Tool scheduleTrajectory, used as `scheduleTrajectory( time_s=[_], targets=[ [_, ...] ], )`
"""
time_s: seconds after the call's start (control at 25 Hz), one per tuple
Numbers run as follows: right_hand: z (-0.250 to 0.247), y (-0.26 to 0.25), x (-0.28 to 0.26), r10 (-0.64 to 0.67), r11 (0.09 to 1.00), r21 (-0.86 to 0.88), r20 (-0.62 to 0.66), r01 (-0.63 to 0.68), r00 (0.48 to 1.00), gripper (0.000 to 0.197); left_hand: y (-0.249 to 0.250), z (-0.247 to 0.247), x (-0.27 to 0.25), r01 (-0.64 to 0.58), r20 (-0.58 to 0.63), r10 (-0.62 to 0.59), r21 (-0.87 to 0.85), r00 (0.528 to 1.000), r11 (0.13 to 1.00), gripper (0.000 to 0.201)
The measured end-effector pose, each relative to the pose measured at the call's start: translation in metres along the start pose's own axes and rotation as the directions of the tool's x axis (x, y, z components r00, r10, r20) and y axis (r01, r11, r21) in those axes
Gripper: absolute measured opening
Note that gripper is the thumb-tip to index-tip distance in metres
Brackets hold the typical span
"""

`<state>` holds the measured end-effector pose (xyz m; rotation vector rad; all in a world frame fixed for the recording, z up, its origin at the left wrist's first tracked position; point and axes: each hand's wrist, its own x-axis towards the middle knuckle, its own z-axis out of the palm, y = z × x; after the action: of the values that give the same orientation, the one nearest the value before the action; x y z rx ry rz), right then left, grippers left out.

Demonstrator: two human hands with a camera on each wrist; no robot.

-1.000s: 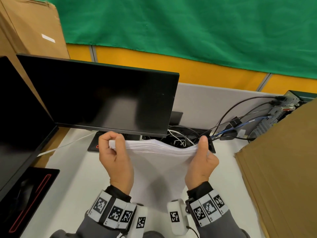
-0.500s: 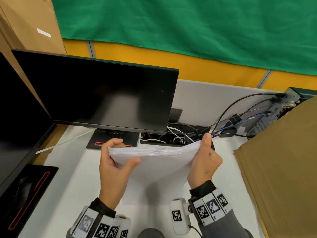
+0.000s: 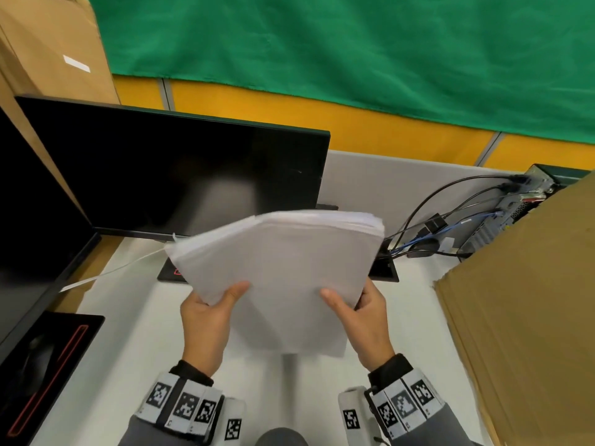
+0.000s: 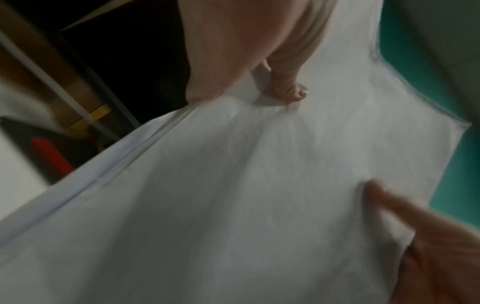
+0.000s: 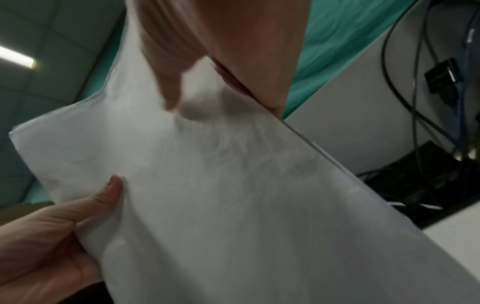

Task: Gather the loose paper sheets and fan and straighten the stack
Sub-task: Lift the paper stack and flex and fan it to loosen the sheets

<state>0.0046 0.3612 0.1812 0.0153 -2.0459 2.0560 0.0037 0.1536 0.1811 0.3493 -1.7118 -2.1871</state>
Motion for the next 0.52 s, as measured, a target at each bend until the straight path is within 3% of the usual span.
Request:
scheduleTrajectory(
  time_s=[0.12,0.36,0.52],
  targets=[
    [-0.007,-0.009,0.004,-0.034,0.999,0.006,-0.054,0.035,0.998,0.024,0.024,0.004,0.002,-0.127,0.098,0.122,0.045,0.988,0.991,0.033],
    [-0.009,0.018,-0.012,0.125,0.992,0.044,-0.085,-0.122,0.988,0.018,0.000,-0.002,-0.006,-0.033,0.106,0.019,0.131,0.994,0.991,0.031],
    [-0.005,0.010,-0.008,0.060,0.997,0.065,-0.128,-0.052,0.990,0.014,0.000,0.004,-0.008,-0.093,0.076,0.089,0.046,0.993,0.995,0.027]
  ],
)
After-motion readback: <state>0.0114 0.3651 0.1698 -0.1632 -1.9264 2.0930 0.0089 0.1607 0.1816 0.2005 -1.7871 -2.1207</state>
